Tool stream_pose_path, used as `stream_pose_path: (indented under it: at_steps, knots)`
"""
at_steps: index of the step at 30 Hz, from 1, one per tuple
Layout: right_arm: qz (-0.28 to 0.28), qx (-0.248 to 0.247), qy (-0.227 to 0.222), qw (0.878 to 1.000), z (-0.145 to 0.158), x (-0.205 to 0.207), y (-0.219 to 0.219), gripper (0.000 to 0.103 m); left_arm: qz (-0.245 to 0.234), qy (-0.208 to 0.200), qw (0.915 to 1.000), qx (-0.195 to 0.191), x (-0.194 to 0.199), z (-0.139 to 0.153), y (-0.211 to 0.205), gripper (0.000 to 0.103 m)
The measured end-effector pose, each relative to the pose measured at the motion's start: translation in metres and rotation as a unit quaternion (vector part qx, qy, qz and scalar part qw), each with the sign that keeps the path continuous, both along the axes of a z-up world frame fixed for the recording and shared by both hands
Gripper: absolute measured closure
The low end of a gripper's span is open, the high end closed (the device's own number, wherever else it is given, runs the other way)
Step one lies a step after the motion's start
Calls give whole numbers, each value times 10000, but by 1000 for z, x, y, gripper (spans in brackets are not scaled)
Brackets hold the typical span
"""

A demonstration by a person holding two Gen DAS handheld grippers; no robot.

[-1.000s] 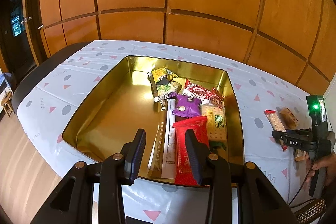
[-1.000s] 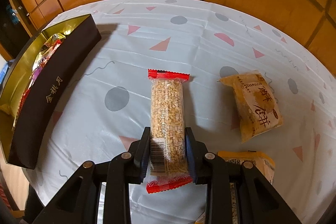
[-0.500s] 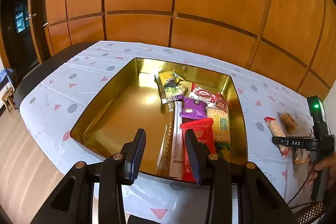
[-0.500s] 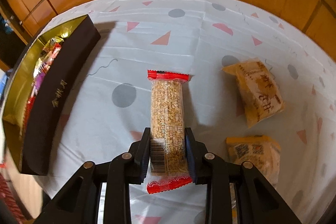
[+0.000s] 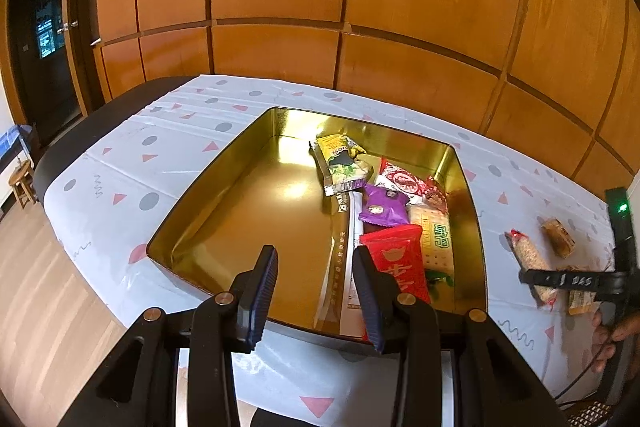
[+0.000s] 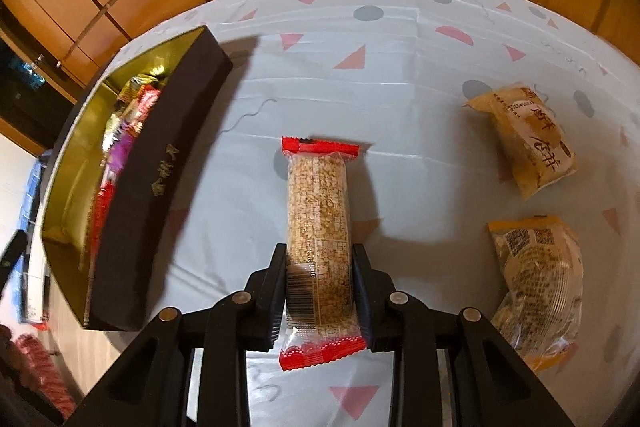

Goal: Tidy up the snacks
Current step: 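Carry the rice cracker bar into the tin box and open the right gripper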

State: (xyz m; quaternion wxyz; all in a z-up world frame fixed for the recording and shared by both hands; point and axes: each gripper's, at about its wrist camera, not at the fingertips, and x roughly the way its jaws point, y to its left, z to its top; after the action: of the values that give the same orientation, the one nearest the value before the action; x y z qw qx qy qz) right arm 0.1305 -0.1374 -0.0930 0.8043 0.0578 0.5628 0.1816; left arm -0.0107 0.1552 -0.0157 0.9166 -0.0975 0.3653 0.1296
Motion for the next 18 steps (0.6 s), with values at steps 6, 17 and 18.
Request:
stream_pose_path:
  at_steps: [6,17,18]
  knots:
    - [219,347,-303,9987,32,-10,21,73,145,16,9999,0,0,-2,7,64]
    - [1114,837,-635,9882,83,-32,92,73,396,-8,9992,40,-2,-2,20,64]
    - [1180,859,-613,9874,84,-32,99,73,424,-11,9991,39,-2,-2,22,64]
